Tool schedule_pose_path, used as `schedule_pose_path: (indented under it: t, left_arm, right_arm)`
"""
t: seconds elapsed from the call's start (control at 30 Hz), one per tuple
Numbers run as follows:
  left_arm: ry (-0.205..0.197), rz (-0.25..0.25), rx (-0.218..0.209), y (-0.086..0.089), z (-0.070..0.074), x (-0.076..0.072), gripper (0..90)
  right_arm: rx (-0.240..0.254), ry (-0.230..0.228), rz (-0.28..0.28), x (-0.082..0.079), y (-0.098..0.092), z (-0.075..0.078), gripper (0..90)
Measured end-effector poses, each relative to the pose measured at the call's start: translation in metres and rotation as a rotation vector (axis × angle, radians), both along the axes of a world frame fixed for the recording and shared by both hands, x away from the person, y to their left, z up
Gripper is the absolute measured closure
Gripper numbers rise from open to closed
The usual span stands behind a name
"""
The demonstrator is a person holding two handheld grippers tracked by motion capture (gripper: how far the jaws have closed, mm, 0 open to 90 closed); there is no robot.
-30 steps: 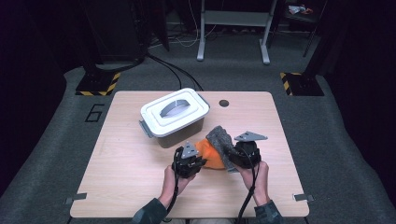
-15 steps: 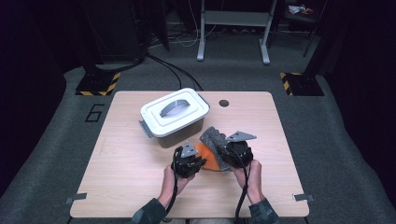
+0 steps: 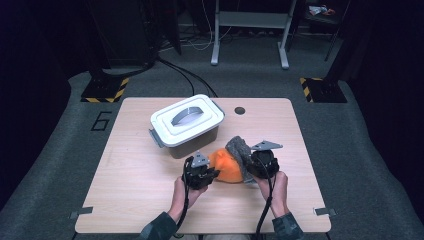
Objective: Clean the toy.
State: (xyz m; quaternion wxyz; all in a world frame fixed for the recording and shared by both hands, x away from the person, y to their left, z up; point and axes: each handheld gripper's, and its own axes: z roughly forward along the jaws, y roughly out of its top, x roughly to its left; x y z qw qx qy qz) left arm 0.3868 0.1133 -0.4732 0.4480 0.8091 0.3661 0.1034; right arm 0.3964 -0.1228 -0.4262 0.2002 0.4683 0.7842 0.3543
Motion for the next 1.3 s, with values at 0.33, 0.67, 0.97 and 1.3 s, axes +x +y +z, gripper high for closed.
schedule_pose_path:
  t: [0.33, 0.67, 0.97, 1.3]
  left_arm:
    - [-0.002, 0.001, -0.002, 0.000, 0.000, 0.000, 81.5]
    - [-0.007, 0.006, 0.004, 0.000, 0.001, 0.000, 81.6]
    - [-0.011, 0.006, 0.006, -0.001, 0.002, -0.001, 81.6]
    - [-0.008, 0.008, 0.006, -0.001, 0.002, -0.001, 81.6]
  right_arm:
    - [0.009, 0.080, -0.092, 0.013, -0.024, -0.027, 74.7]
    - [0.027, 0.074, -0.113, 0.012, -0.034, -0.023, 74.6]
    - [0.078, -0.028, 0.034, -0.010, -0.001, 0.025, 74.6]
    - [-0.006, -0.017, 0.094, -0.006, 0.032, 0.015, 74.7]
